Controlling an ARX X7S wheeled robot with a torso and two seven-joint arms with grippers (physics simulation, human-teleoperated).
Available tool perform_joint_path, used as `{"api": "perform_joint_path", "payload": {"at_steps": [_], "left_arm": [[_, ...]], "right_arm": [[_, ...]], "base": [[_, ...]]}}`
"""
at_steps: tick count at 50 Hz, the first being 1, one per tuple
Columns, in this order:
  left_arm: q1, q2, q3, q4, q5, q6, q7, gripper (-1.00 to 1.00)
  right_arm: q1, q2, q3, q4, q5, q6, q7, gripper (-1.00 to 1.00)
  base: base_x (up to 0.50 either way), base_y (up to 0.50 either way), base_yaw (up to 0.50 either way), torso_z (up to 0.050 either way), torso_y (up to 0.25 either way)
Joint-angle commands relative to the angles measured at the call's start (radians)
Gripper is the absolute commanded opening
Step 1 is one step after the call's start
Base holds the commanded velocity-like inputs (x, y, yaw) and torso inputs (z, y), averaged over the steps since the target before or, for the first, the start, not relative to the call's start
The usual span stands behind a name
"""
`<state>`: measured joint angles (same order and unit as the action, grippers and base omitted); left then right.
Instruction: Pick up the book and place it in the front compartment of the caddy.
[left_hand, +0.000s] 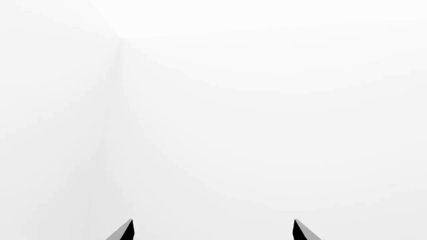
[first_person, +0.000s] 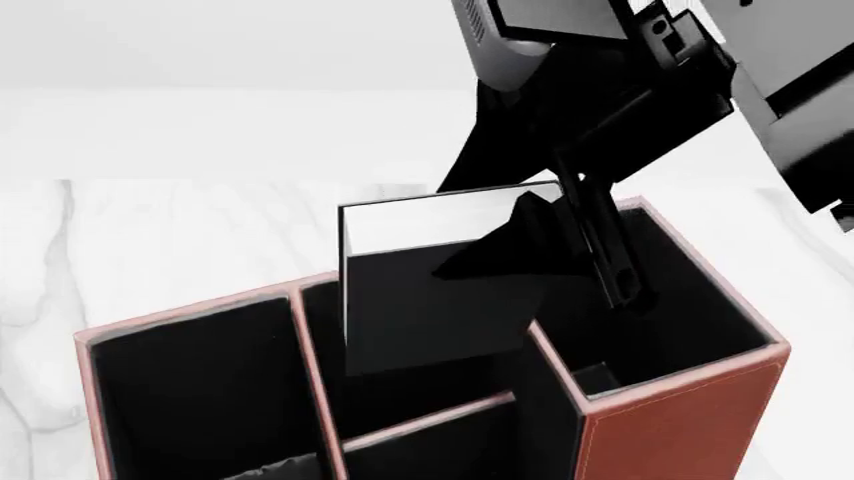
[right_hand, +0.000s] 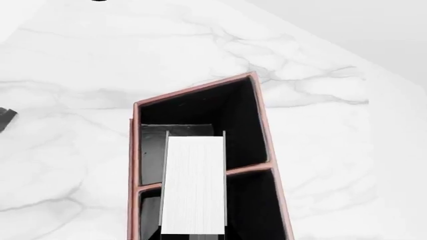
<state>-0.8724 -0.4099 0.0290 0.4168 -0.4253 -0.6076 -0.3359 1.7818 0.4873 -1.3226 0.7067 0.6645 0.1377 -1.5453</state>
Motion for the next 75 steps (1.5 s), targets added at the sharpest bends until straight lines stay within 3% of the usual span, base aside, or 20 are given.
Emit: {"api": "perform_joint_path", "payload": {"at_steps": [1, 75], "left_arm": [[0.002, -0.001, 0.001, 0.000, -0.002, 0.002, -0.003, 1.00], [0.001, -0.012, 0.010, 0.001, -0.016, 0.005, -0.016, 1.00]], "right_arm": [[-0.005, -0.026, -0.011, 0.040, -0.005, -0.045, 0.008, -1.00], [-0.077, -0.072, -0.061, 0.076, -0.018, -0.198, 0.087, -1.00]], "base": [[0.00, 0.00, 0.00, 0.000, 0.000], [0.00, 0.00, 0.00, 0.000, 0.001]]}}
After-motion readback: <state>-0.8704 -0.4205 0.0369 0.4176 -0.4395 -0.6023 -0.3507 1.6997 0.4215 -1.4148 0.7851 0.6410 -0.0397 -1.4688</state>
